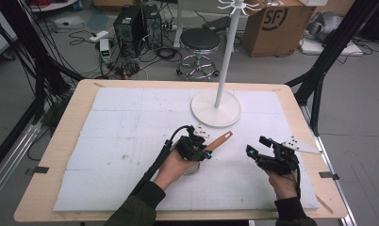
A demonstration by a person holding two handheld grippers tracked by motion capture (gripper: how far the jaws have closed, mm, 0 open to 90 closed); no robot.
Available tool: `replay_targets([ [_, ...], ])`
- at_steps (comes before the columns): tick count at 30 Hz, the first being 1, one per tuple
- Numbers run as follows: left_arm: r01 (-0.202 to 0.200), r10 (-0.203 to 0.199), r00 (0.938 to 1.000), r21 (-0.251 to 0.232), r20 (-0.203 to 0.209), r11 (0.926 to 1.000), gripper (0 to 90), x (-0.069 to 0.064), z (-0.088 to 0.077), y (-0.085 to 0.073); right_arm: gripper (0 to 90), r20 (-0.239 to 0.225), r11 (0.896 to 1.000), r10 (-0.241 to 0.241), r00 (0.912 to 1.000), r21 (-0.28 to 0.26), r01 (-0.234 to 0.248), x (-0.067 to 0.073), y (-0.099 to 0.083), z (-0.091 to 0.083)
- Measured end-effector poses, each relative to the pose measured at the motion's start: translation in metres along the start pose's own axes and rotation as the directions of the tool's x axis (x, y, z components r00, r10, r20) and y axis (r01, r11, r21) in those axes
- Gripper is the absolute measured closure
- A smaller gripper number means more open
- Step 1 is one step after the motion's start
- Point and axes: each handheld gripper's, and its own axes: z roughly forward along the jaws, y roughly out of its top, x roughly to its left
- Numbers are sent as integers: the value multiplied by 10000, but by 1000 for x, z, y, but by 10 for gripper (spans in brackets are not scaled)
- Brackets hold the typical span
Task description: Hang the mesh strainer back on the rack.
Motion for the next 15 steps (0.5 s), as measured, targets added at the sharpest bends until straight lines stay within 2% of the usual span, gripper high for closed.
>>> replay_targets([
  [3, 331, -325, 9994, -484, 124, 9983, 711, 6, -8, 1, 225, 29, 10000, 20, 10000, -4, -20, 0, 0, 0],
  [6, 435, -436, 9990, -849, 16, 9954, 711, 11, -16, 3, 225, 48, 10000, -4, 10000, -20, 4, 0, 0, 0],
  [9, 637, -632, 9980, -1281, 80, 9897, 711, 15, -25, 6, 225, 22, 10000, 79, 10000, 33, -79, 1, 0, 1],
  [11, 655, -653, 9978, -1475, 65, 9869, 711, 17, -30, 8, 225, 46, 10000, -35, 10000, -7, 35, 0, 0, 1],
  [14, 905, -892, 9959, -1982, 153, 9760, 712, 22, -38, 11, 225, 29, 10000, 1, 10000, 18, -1, 1, -1, 1],
  [15, 969, -963, 9953, -2010, 129, 9748, 712, 24, -41, 11, 225, 39, 10000, -14, 10000, 11, 14, 1, -1, 2],
])
